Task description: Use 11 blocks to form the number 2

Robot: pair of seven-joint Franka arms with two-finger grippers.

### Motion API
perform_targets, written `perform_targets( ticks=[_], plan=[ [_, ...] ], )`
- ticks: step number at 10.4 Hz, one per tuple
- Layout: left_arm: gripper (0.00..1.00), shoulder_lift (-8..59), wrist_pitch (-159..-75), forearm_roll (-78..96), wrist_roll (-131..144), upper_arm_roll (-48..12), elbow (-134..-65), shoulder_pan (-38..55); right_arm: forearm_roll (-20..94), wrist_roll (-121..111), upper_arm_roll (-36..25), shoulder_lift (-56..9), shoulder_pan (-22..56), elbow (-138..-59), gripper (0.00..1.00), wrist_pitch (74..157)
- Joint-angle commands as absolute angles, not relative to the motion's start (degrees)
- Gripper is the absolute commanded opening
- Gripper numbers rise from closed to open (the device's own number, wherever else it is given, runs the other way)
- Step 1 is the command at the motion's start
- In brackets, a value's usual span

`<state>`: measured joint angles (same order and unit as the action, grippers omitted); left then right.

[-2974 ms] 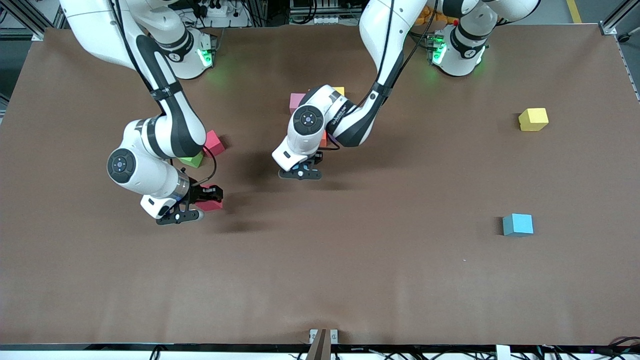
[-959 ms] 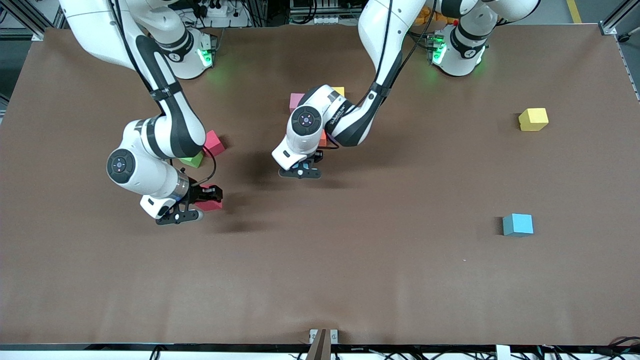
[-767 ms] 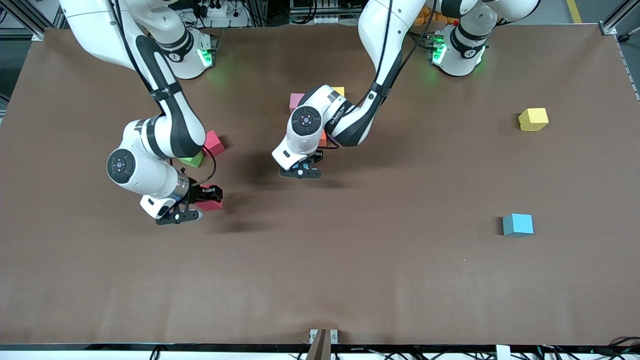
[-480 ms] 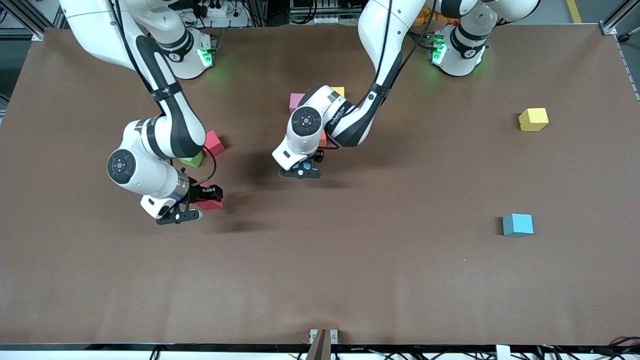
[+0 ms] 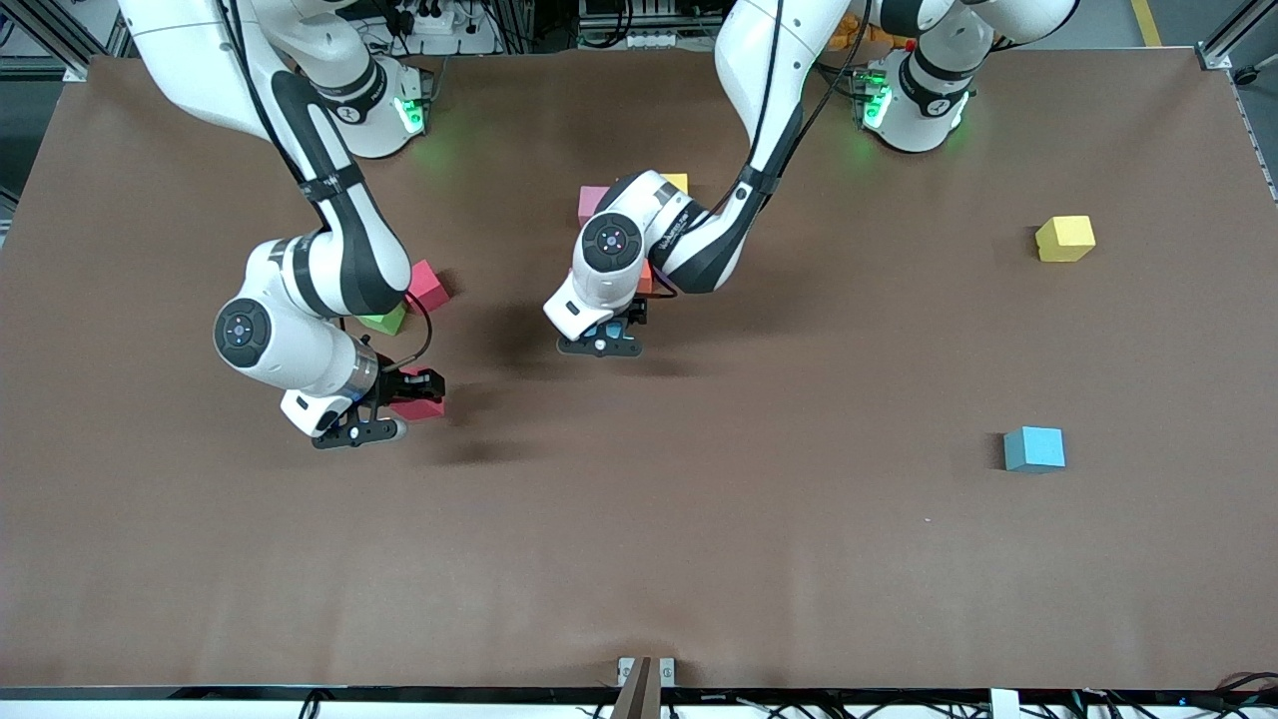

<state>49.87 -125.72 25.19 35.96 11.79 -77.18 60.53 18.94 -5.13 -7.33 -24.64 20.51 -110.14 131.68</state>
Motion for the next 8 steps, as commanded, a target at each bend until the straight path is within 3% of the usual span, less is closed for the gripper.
perform_targets(
  ticks=[1, 8],
  plan=[
    [1.00, 49.7, -125.1, 24.7, 36.1, 12.3, -76.6, 60.9, 19.1, -5.0, -7.0, -25.0, 20.0, -109.3, 0.17, 131.0],
    [1.00, 45.4, -120.7, 20.1, 36.0, 12.8, -77.4, 60.3, 19.1, -5.0, -7.0, -25.0, 20.0, -109.4, 0.17, 131.0]
  ],
)
